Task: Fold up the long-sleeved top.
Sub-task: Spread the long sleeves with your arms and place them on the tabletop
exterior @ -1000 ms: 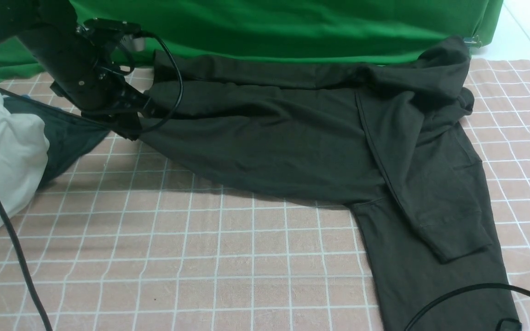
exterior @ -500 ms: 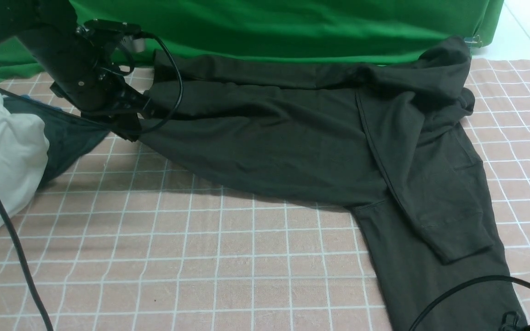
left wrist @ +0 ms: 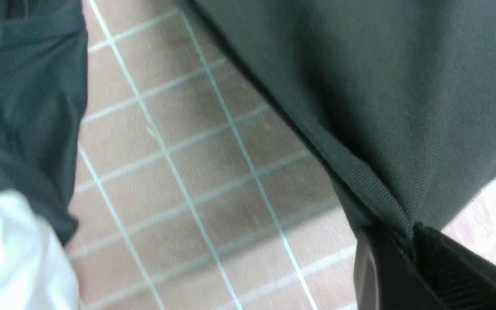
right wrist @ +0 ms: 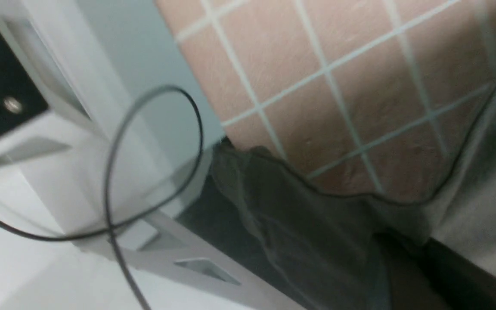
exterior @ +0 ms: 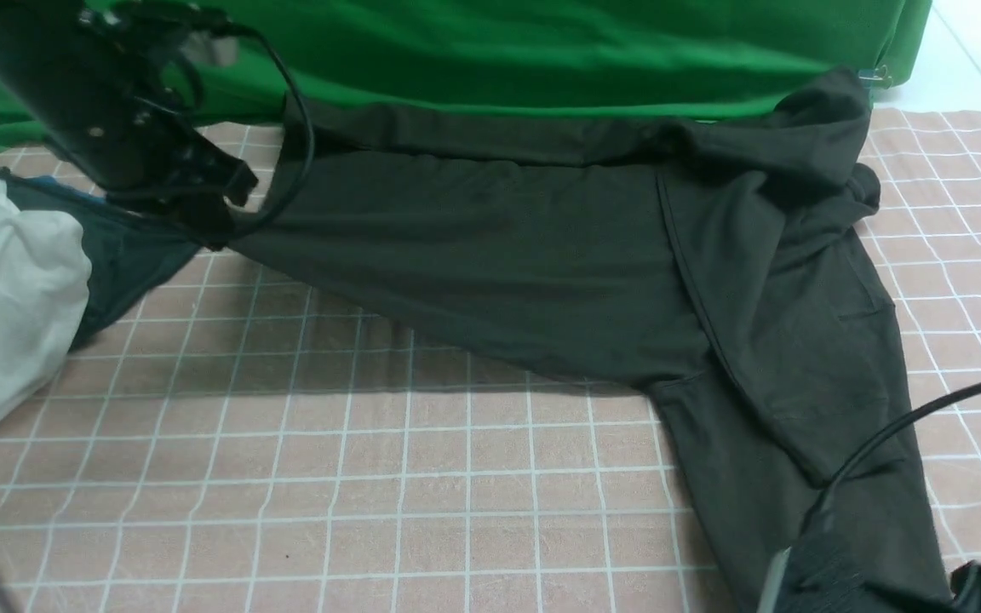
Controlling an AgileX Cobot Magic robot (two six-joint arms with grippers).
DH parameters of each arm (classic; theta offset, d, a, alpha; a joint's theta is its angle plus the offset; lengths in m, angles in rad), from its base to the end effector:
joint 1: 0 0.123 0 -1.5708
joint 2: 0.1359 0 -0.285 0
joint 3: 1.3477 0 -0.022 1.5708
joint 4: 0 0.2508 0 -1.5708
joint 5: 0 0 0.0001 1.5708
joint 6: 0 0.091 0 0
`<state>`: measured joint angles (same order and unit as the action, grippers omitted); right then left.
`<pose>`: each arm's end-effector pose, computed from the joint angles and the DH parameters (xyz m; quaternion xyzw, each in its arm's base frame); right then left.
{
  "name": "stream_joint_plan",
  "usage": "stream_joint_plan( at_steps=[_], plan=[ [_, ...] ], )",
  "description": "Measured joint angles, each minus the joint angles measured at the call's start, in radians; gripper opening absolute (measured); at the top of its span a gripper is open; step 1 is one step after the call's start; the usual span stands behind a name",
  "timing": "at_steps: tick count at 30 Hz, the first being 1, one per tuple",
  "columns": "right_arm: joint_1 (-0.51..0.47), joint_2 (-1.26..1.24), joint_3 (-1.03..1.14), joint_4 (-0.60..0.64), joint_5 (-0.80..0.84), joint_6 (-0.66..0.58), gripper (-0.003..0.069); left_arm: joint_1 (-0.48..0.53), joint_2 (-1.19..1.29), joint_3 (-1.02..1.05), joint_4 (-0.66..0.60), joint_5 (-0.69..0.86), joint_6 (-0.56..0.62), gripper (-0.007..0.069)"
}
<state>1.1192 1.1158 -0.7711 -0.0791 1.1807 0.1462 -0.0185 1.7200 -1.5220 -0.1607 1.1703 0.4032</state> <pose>0.0805 0.1507 0.2611 -0.4773 0.8755 0.0089 0.0756 0.3576 -0.0200 0.3045 0.1866 0.9687 -0.0487 0.1561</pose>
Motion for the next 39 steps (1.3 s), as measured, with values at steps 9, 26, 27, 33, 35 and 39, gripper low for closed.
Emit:
stream_joint_plan(
  at_steps=[9, 26, 27, 33, 35, 39],
  plan=[
    [0.000, -0.078, -0.002, 0.111, 0.037, 0.007, 0.0043, 0.000, -0.273, 0.268, 0.040, 0.002, -0.080, 0.0050],
    [0.312, -0.100, -0.002, 0.315, 0.041, 0.109, 0.0042, 0.000, -0.729, 0.798, 0.051, 0.033, -0.169, 0.0050],
    [0.313, -0.099, -0.002, 0.298, 0.037, 0.118, 0.0042, 0.000, -0.758, 0.818, 0.054, 0.035, -0.170, 0.0050],
    [0.262, -0.089, -0.002, 0.210, -0.002, 0.116, 0.0042, 0.000, -0.860, 0.891, 0.093, 0.039, -0.170, 0.0050],
    [0.217, -0.073, -0.002, 0.198, -0.009, 0.085, 0.0042, 0.000, -0.867, 0.901, 0.097, 0.039, -0.170, 0.0050],
    [0.074, -0.018, -0.002, 0.169, -0.055, -0.043, 0.0042, 0.000, -0.868, 0.902, 0.102, 0.016, -0.152, 0.0050]
  ],
)
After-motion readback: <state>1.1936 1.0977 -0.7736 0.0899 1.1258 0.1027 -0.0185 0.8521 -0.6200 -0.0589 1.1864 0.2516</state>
